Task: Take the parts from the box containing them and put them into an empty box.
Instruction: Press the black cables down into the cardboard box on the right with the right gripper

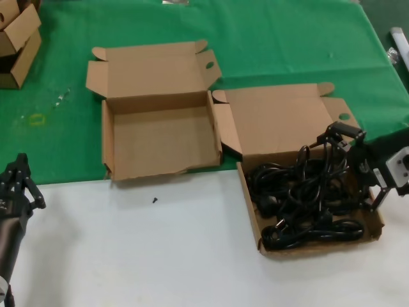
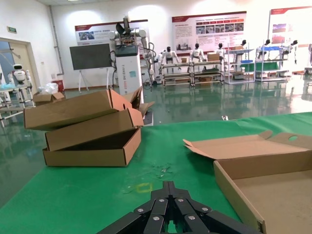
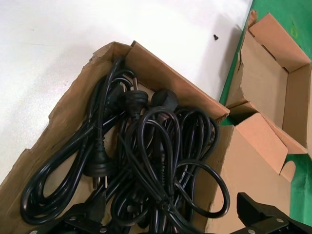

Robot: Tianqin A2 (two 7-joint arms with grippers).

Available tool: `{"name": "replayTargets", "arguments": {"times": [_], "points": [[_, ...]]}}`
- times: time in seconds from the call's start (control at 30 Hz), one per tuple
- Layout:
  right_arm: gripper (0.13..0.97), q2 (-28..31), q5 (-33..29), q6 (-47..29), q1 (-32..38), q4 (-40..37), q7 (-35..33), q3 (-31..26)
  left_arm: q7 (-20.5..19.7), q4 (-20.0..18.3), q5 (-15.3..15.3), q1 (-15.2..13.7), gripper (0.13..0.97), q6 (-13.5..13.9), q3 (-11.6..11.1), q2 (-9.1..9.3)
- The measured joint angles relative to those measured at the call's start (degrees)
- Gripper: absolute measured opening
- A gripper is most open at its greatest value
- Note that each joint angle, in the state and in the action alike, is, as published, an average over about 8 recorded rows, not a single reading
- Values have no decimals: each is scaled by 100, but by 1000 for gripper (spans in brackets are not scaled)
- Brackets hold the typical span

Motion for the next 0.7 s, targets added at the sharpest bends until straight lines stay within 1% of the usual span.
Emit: {"name": "replayTargets", "arguments": {"times": [0.13,0.43,0.7], "points": [[959,-52,-33,9,-54,-1,-31,57,0,0,0,0,143,0,0,0],[892,-94,-81,69,-209,59,-102,182,0,0,0,0,143,0,0,0],[754,-95,-121,108,-260,64,-112,271,-2,0,1,0,143,0,0,0]]}}
